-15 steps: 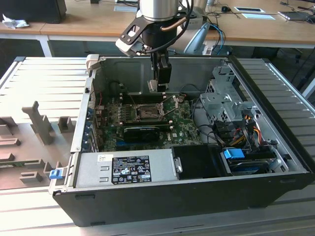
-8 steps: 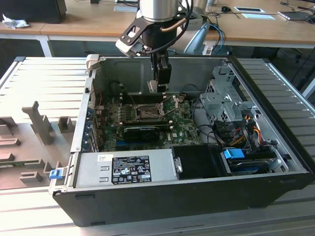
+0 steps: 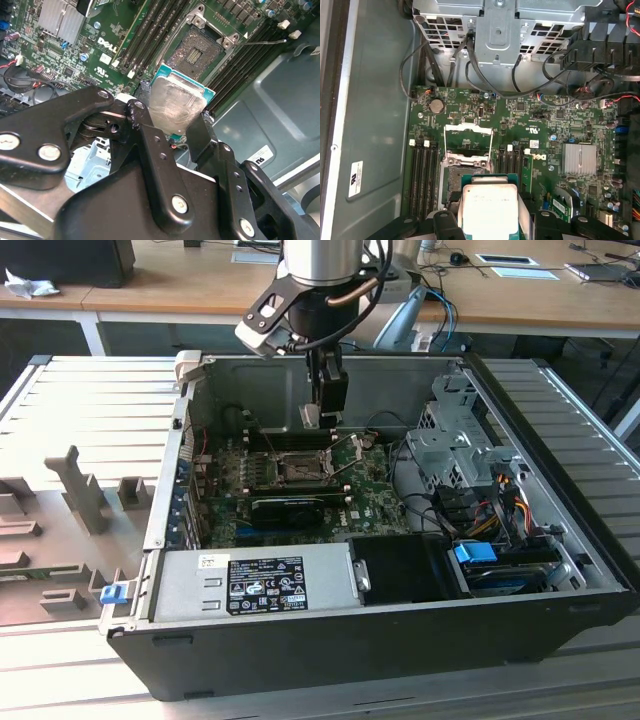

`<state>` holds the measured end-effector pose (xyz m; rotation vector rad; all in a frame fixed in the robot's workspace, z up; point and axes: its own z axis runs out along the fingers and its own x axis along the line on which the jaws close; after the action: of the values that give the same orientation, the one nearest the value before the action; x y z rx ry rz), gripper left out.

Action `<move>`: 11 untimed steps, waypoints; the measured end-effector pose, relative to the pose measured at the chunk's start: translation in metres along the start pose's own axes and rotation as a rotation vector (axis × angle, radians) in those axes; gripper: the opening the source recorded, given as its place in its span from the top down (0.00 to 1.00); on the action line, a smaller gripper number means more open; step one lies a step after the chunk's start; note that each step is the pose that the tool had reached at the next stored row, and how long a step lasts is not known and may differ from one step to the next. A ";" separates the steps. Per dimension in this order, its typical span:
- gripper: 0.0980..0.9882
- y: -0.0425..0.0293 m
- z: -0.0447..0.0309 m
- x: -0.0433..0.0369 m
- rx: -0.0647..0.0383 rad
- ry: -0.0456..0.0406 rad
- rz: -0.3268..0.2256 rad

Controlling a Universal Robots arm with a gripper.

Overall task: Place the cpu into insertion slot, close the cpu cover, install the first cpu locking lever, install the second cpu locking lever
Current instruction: 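Place the cpu into insertion slot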

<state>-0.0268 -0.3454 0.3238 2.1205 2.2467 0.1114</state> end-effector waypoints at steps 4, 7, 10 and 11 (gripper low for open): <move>0.51 -0.0001 0.0001 0.0000 0.000 -0.0004 0.004; 0.51 -0.0001 0.0001 0.0000 0.000 -0.0005 0.006; 0.51 -0.0001 0.0004 0.0000 0.000 -0.0006 0.008; 0.51 -0.0001 0.0004 0.0000 0.000 -0.0007 0.008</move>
<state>-0.0268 -0.3454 0.3234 2.1296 2.2377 0.1111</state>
